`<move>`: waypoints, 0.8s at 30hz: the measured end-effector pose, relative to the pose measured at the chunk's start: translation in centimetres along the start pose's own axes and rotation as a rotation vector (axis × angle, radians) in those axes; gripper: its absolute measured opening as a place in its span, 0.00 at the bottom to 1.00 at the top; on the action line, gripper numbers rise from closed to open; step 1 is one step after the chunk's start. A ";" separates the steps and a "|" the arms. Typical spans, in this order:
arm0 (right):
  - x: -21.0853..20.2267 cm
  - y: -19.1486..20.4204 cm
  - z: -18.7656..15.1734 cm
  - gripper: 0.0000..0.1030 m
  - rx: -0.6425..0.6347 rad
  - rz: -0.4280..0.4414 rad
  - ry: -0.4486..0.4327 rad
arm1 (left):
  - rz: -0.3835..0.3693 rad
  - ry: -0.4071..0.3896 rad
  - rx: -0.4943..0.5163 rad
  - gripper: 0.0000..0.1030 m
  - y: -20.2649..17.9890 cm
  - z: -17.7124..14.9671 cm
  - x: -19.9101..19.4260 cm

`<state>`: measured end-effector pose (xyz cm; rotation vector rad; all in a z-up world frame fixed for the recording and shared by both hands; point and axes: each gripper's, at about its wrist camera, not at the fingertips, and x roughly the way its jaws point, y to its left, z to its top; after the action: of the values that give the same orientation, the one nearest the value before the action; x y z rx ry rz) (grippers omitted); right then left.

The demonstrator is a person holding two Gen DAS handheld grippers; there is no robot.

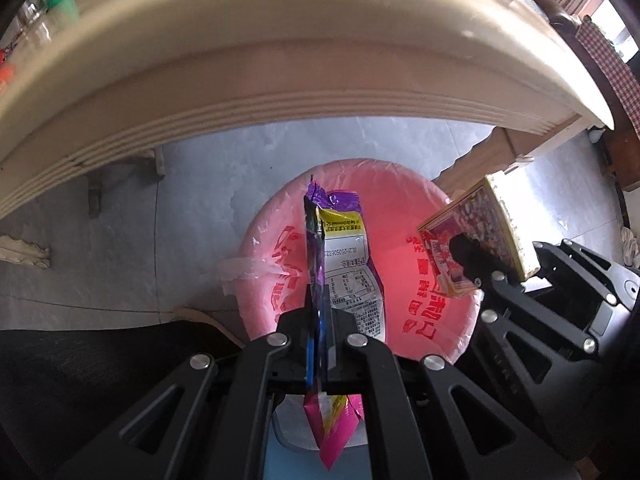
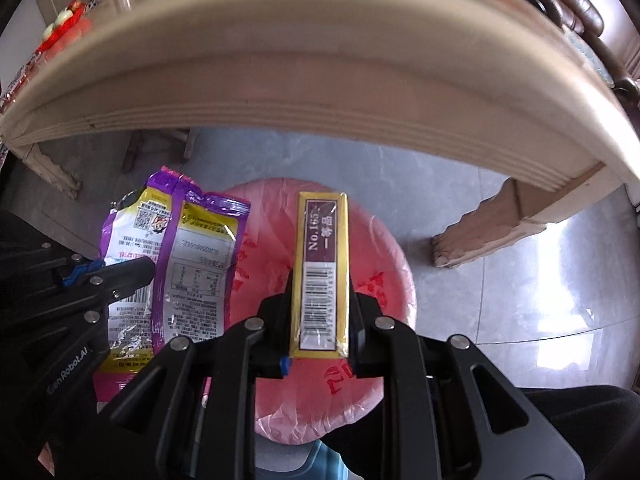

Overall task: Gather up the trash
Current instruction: 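Lift the purple snack bag and brown box with both tools toward the bin, then open both tools to drop the snack bag and box into the pink bin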

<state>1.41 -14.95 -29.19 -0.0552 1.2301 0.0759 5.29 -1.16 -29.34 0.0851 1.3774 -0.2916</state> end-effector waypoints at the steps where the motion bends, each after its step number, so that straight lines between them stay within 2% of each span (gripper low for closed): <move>1: 0.5 0.1 0.0 0.19 -0.004 0.007 0.014 | 0.001 0.006 -0.001 0.02 0.0 0.0 0.4; 12: 4.2 0.9 -0.2 0.19 -0.021 0.050 0.104 | -0.008 0.071 -0.024 0.02 0.5 0.5 4.2; 18: 6.0 0.7 0.0 0.19 -0.015 0.080 0.144 | -0.006 0.079 -0.028 0.03 0.8 0.5 4.6; 21: 6.3 0.9 0.0 0.20 -0.018 0.089 0.150 | -0.013 0.080 -0.027 0.06 0.7 0.6 4.7; 22: 6.3 0.9 0.1 0.22 -0.019 0.090 0.150 | -0.019 0.085 -0.025 0.08 0.7 0.6 4.8; 24: 6.5 1.0 0.1 0.35 -0.023 0.088 0.148 | -0.014 0.089 -0.021 0.11 0.8 0.6 5.0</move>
<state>3.57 -13.81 -35.28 -0.0267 1.3801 0.1644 6.87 -1.26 -34.22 0.0718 1.4693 -0.2881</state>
